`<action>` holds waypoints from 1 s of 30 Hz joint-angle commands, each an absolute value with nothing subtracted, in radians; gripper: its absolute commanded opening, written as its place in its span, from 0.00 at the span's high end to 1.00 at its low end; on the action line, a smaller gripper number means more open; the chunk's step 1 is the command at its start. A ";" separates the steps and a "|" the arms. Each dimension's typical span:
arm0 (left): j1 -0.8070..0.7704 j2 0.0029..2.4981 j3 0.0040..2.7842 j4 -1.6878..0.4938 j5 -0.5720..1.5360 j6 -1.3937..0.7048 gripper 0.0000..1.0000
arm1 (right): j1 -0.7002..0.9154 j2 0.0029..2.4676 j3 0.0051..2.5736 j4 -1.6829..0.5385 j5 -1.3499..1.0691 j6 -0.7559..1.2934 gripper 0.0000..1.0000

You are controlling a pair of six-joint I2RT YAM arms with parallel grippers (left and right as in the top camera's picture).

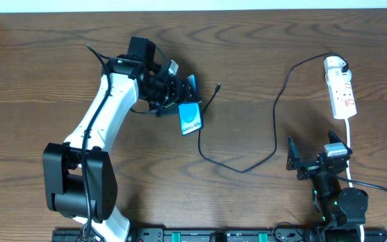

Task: Plug charger to phone and switch on socket
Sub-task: 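Lift the phone with the left gripper and tilt it upright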

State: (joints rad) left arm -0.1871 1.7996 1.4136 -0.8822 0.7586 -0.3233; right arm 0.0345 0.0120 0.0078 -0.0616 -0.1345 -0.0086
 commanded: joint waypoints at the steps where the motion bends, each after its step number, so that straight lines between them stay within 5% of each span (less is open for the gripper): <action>1: -0.186 1.770 1.423 -0.870 0.943 -0.370 0.28 | 0.033 0.006 0.006 -0.064 -0.130 -0.016 0.01; 7: -0.186 1.770 1.423 -0.870 1.118 -0.392 0.28 | 0.033 0.006 0.006 -0.064 -0.130 -0.016 0.01; 22: -0.186 1.770 1.423 -0.871 1.118 -0.552 0.28 | 0.033 0.006 0.006 -0.064 -0.130 -0.016 0.01; 30: -0.186 1.770 1.423 -0.871 1.118 -0.627 0.40 | 0.033 0.006 0.006 -0.064 -0.130 -0.016 0.01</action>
